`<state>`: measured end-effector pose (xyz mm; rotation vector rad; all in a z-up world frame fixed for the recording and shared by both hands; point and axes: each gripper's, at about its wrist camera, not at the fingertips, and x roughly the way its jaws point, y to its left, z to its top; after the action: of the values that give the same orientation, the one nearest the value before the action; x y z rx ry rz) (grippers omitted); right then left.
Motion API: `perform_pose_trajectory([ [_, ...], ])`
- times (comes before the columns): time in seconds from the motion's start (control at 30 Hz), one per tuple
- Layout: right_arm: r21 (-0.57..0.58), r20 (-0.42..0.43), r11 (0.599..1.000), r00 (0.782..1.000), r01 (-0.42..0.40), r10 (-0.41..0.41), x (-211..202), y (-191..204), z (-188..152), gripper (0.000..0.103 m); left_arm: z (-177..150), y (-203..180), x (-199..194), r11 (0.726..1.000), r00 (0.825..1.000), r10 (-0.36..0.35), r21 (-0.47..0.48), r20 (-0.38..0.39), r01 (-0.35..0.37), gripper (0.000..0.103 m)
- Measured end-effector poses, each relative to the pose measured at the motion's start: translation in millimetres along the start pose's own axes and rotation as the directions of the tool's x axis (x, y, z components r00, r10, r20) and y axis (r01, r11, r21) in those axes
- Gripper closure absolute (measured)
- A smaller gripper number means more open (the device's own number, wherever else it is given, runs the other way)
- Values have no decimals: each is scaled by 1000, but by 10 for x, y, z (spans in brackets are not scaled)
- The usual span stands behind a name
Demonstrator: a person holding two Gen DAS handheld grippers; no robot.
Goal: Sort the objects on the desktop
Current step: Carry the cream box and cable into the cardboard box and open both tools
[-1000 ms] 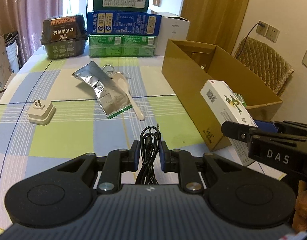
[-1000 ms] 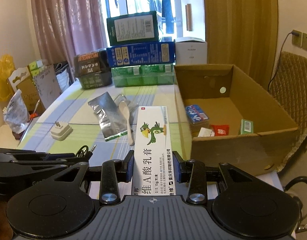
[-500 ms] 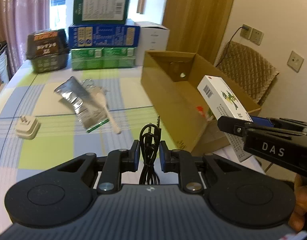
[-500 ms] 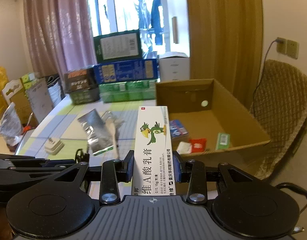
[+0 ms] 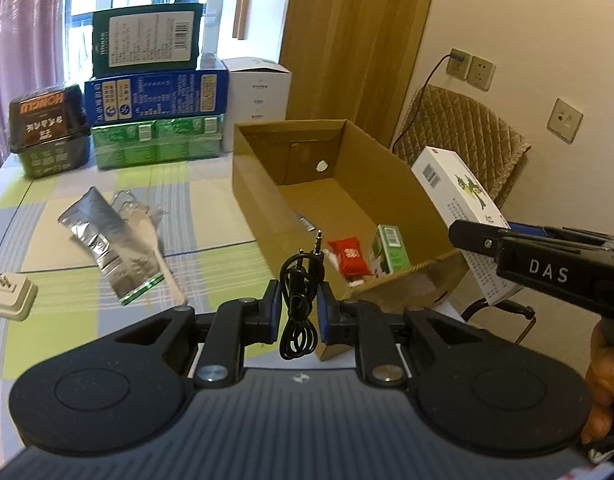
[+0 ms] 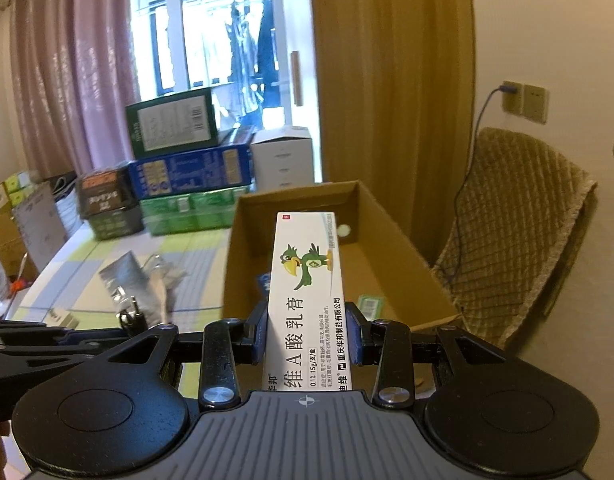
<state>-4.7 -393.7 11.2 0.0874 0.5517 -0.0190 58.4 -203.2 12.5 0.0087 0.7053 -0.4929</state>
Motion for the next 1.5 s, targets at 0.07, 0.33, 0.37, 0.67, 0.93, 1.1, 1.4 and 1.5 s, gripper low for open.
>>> perform_pose_trajectory([
  [0.07,4,6,1000,1000,8,-8,13,-63,37,68,51,-36,33,1000,1000,-6,9,4,6,89],
  [0.33,8,28,1000,999,24,-24,83,-227,183,68,326,-202,137,998,999,-41,43,35,39,89],
  [0.37,6,30,1000,999,25,-25,97,-241,202,68,367,-227,149,998,998,-45,47,40,43,89],
  [0.67,0,36,999,998,43,-43,278,-391,350,68,659,-404,317,993,994,-89,77,67,84,89],
  [0.93,-3,10,999,999,47,-47,505,-505,417,68,726,-409,587,991,991,-122,63,45,120,89],
  [1.1,-8,-8,999,999,51,-52,640,-534,417,68,705,-362,780,989,990,-141,38,12,141,88],
  [1.4,-8,-30,999,998,47,-47,761,-535,366,68,615,-230,823,995,995,-101,22,-1,101,86],
  [1.5,-6,-33,999,999,41,-41,768,-518,357,68,596,-202,808,996,996,-93,19,-4,93,86],
])
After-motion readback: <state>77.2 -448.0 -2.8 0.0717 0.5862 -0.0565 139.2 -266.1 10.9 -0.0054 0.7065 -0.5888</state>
